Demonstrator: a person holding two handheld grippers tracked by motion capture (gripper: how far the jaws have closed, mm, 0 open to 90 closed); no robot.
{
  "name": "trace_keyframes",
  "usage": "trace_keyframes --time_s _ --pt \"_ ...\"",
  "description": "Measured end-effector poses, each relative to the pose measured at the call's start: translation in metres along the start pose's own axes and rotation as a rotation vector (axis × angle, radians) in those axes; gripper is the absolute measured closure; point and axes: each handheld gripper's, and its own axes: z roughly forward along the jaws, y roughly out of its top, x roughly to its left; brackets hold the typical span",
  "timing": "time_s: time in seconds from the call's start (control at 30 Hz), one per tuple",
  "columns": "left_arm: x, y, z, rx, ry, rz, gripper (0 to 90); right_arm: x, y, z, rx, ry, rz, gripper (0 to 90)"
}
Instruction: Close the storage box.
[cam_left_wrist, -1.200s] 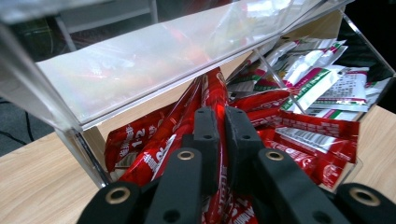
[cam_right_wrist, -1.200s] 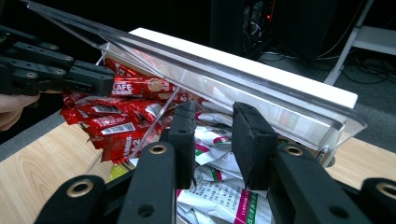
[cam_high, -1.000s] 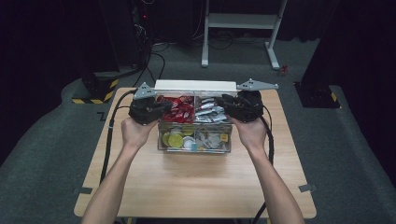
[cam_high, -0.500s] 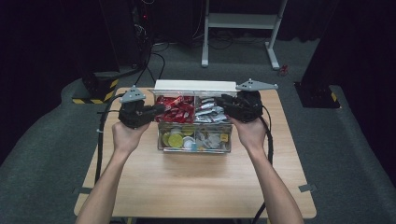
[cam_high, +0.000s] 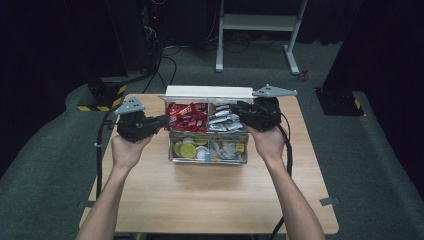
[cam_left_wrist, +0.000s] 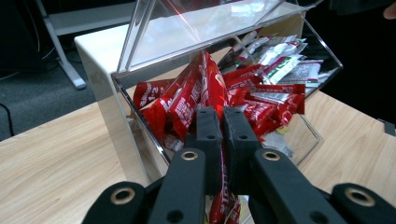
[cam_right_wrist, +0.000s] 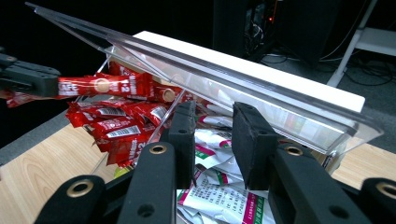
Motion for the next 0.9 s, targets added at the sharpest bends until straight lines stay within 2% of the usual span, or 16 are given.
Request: trace_keyframes --time_s 0.37,0.67,0.9 --pt "-0.001 -0.009 -0.013 -0.022 -0.013 -0.003 86.6 -0.001 -0.002 0.000 -0.010 0.010 0.008 69.9" --pt "-0.001 -0.013 -0.024 -0.044 -0.010 0.000 86.6 -0.001 -0.001 0.000 -0.007 0.007 0.007 69.8" --pt "0.003 -0.020 -0.031 -0.056 -0.003 -0.014 86.6 0.000 -0.001 0.000 -0.002 0.001 0.004 69.8"
